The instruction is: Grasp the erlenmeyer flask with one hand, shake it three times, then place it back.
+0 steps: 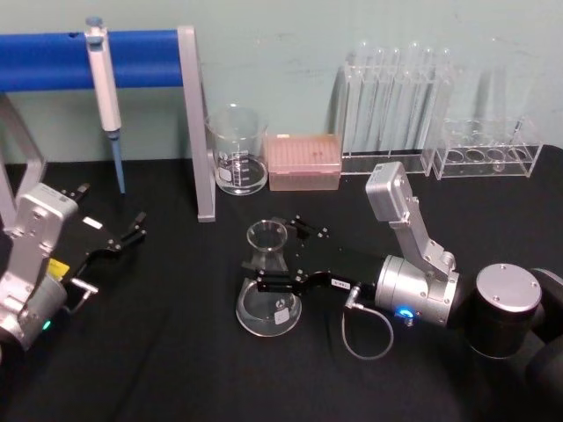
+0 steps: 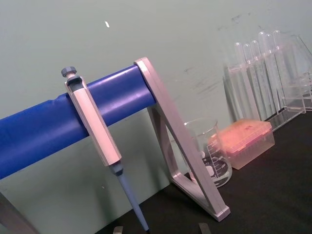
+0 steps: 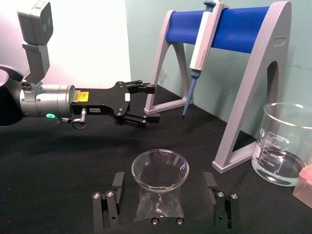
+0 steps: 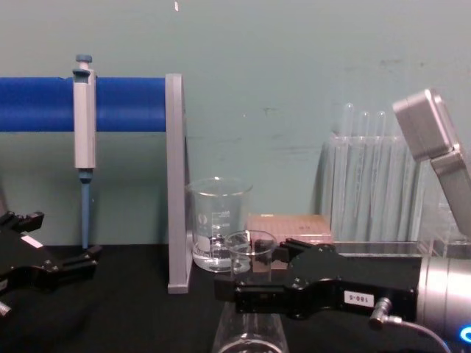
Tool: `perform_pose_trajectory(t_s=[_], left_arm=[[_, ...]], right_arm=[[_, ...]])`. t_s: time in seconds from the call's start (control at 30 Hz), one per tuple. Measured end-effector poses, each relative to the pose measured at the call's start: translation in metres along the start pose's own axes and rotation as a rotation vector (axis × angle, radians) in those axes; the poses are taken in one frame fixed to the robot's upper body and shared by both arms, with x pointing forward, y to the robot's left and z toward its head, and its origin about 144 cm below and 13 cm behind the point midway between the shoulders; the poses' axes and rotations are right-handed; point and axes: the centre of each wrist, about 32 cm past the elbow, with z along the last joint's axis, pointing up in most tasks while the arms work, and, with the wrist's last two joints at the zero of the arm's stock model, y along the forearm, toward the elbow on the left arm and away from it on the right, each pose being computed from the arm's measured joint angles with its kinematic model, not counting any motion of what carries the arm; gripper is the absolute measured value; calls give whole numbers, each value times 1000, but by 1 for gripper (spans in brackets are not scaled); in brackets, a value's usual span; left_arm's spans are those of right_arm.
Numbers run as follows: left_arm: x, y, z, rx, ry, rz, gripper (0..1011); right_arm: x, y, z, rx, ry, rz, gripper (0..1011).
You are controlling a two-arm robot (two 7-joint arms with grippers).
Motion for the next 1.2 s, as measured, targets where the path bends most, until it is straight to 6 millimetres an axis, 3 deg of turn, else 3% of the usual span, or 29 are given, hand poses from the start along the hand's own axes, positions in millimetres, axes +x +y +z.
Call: perform_pose_trajectory(t_s=[0.5,1.2], left_arm=[[0,0,0,0,0,0,1001],[0,0,0,0,0,0,1001]], right_arm=[[-6,-10,2,-34,23,13,1000],[-18,-66,17,-67,17,-115,1000]])
